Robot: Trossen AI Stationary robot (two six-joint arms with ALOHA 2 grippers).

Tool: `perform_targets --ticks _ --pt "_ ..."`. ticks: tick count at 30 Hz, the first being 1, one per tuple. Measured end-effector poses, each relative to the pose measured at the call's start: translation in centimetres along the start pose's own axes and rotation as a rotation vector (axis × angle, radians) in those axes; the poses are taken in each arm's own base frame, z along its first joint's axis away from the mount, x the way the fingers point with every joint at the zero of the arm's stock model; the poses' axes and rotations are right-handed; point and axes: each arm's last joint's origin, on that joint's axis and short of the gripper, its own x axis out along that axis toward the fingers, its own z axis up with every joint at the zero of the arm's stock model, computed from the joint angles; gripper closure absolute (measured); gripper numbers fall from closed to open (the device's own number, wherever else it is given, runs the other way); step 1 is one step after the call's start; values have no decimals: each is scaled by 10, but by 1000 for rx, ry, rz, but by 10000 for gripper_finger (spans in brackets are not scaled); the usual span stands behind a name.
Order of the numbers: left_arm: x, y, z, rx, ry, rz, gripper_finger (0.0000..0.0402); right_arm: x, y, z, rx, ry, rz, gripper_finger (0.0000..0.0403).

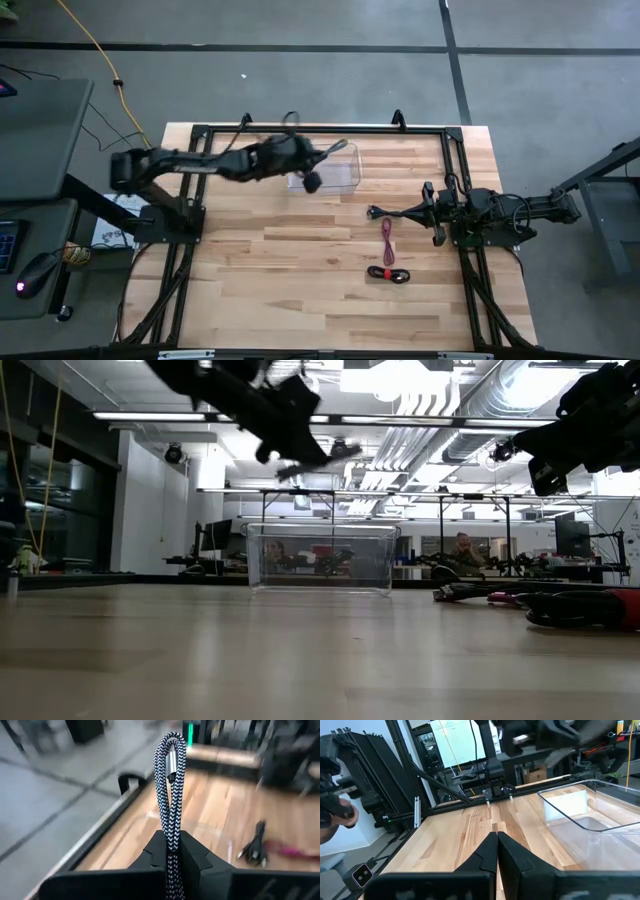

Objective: Pick and place USB-C Cables
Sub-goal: Put the black white charger cable into the transparent bin

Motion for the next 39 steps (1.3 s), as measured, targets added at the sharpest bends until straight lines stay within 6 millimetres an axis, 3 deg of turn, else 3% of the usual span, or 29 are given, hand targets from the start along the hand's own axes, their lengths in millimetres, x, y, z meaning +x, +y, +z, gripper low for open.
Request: perform_targets --ticks 5,12,20,29,39 --pt "39 7 -5 73 191 29 401 0 0 0 0 0 0 402" --pt "67 26 -25 68 363 -25 401 0 0 0 0 0 0 402" --pt "79 43 -39 9 416 -59 401 0 0 0 0 0 0 402" --pt "89 37 -55 22 482 -139 401 0 0 0 0 0 0 402" --pt "89 37 -59 31 517 -144 401 0 0 0 0 0 0 402"
